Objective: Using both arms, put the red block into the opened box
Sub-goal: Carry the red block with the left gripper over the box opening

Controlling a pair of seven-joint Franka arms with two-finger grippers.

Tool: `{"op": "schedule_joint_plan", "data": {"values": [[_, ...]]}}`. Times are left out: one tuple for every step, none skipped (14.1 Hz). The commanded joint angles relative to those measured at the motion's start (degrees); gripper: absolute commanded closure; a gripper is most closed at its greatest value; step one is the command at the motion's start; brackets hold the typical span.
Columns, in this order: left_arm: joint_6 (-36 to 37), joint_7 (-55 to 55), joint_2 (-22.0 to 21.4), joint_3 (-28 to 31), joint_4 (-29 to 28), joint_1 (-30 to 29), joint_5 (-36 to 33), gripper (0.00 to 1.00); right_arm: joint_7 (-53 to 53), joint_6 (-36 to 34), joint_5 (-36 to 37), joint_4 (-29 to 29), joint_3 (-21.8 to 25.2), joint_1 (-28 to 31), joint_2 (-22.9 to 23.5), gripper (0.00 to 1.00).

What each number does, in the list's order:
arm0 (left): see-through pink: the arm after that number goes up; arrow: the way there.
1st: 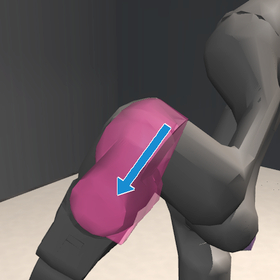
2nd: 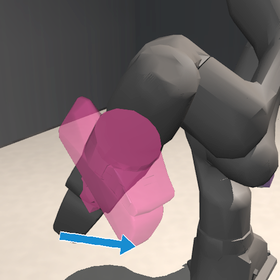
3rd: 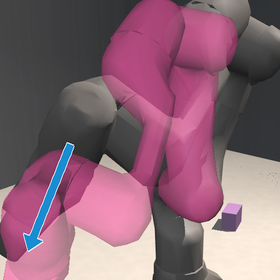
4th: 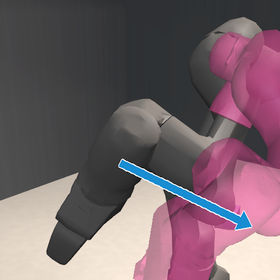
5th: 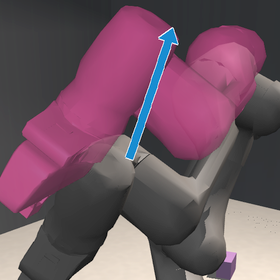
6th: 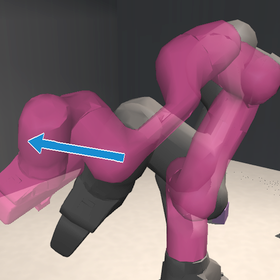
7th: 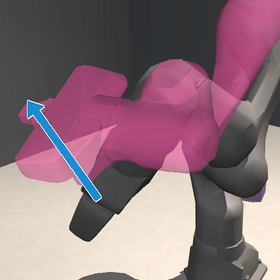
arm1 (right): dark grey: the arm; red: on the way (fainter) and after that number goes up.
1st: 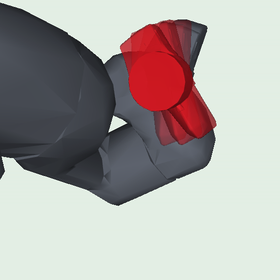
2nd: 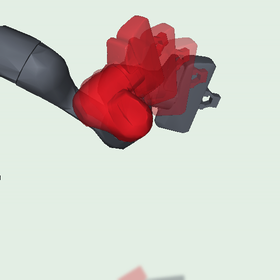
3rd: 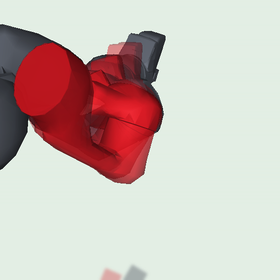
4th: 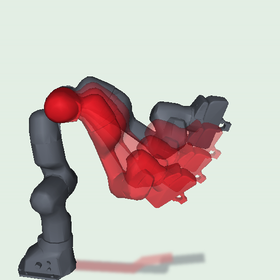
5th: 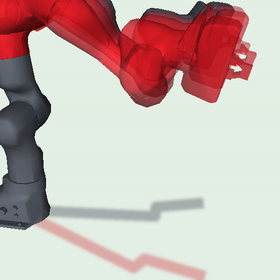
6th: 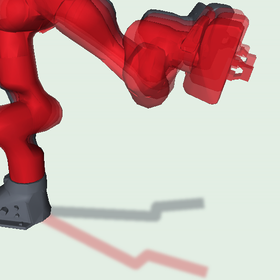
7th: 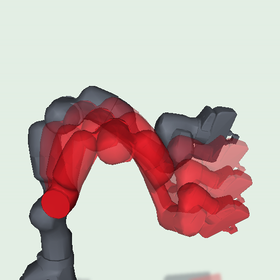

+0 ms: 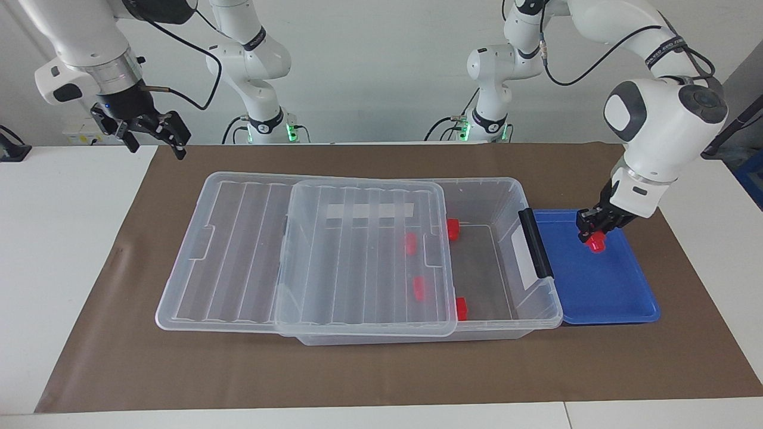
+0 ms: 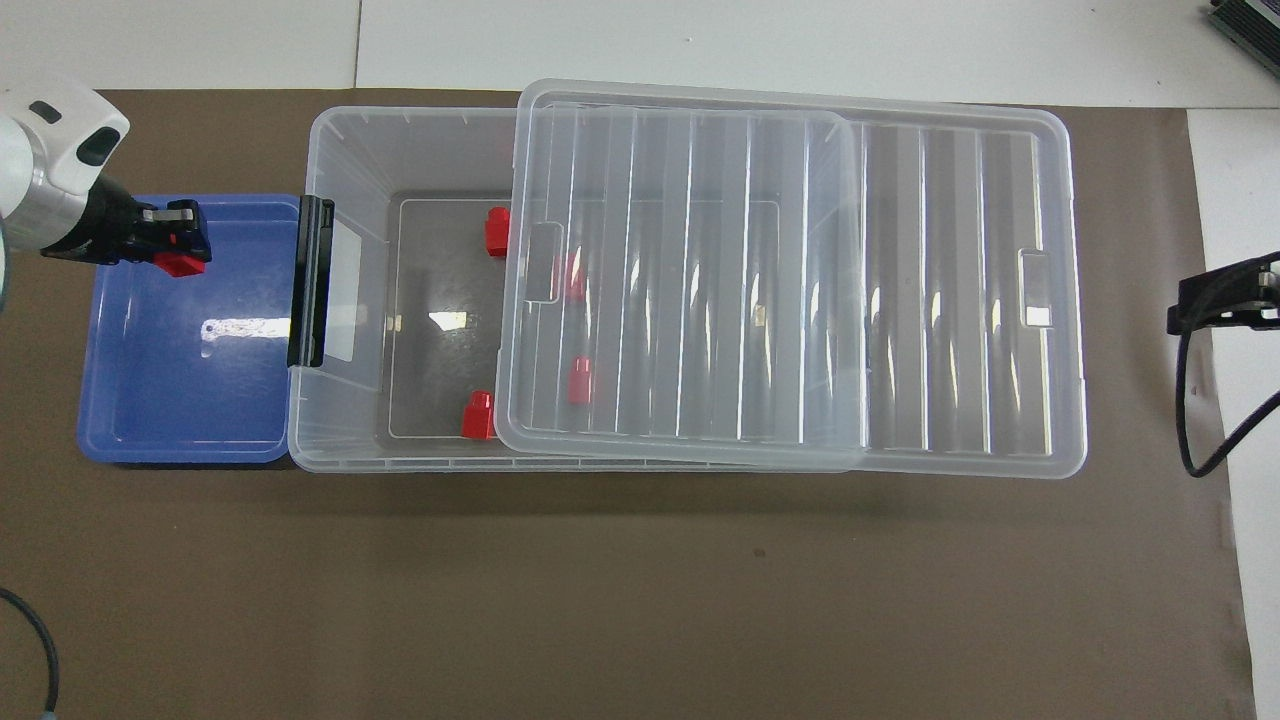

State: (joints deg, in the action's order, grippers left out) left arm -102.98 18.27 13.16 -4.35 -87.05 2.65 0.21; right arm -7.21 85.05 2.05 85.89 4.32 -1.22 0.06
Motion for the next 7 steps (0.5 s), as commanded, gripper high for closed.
{"op": "schedule_joint_plan", "data": {"values": [[0.42, 9.39, 0.47, 0.57, 0.92, 5.77, -2.84, 1.00, 1.24, -1.29, -1.34, -0.20, -0.10, 0.26, -0.06, 0.00], [-0.80, 11.59, 0.55, 0.57, 0.83, 7.52, -2.94, 1.00, 1.50, -1.20, -1.26, -0.20, -0.10, 0.26, -0.06, 0.00], [-3.86, 14.84, 0.47, 0.57, 0.39, 8.93, -3.03, 1.00, 1.41, -0.86, -1.25, -0.11, -0.10, 0.26, -0.06, 0.00], [-6.59, 18.70, 0.38, 0.49, -0.48, 9.91, -3.11, 1.00, 1.24, -0.76, -1.25, -0.11, -0.18, 0.08, -0.06, 0.00], [-8.53, 20.13, 0.12, 0.57, -2.06, 11.13, -3.11, 1.00, 1.06, -0.85, -1.25, -0.02, -0.36, -0.62, -0.15, 0.00], [-10.81, 20.14, -0.23, 0.57, -3.99, 11.75, -3.20, 1.00, 0.97, -0.76, -1.25, 0.32, -0.36, -0.88, -0.32, 0.00], [-13.27, 20.23, -0.15, 0.57, -5.83, 12.46, -3.64, 1.00, 0.89, -0.68, -1.25, 0.76, -0.36, -0.89, -0.59, 0.00]]}}
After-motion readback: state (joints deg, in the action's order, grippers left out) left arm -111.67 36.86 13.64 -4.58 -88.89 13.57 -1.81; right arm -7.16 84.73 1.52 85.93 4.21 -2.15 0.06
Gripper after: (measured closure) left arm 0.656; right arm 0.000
